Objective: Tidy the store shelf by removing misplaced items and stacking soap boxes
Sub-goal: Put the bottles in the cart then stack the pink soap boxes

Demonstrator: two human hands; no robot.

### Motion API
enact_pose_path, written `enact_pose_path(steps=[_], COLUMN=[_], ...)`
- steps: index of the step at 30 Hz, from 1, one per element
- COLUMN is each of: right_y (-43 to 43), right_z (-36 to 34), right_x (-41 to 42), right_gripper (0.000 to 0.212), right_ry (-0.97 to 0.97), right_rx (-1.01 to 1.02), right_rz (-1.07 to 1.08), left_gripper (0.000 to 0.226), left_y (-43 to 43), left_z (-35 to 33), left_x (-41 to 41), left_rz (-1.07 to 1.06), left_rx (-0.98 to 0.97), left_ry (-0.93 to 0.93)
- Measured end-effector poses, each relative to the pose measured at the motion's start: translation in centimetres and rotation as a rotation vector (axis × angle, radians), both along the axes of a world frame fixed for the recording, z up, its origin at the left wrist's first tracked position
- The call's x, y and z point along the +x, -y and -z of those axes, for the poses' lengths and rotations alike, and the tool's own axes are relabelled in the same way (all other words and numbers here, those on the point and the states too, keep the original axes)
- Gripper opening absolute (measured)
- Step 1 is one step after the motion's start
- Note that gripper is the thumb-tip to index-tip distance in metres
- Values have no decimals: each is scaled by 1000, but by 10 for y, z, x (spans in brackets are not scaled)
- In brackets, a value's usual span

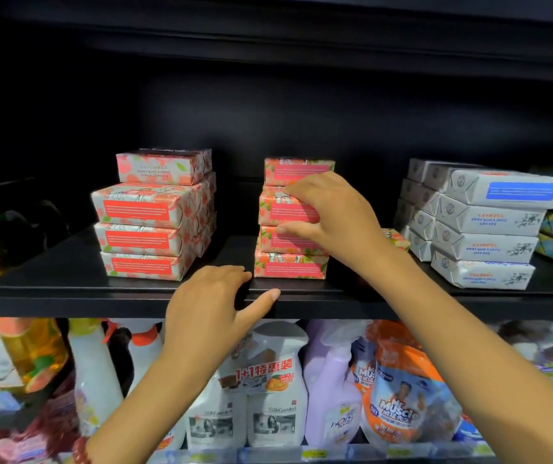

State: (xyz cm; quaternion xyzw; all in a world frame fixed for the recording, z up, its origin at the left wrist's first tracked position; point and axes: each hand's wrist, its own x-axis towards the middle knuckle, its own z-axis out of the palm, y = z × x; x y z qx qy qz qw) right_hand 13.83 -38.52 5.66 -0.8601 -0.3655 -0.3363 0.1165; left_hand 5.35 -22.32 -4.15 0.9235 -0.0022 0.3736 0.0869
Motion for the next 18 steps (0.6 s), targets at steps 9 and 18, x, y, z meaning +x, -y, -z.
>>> enact_pose_path(steps=[9,18], right_y=[34,31], right_z=[27,65], right_x=[-4,-6], right_gripper=[65,38], right_ry=[-52,-177], right_rx=[421,305], right_rz=[60,101], left_gripper=[61,61], left_y=[0,-1], left_z=[1,2], left_x=[0,2], left_rz=[7,2], left_rx=[18,38], left_ry=[29,45])
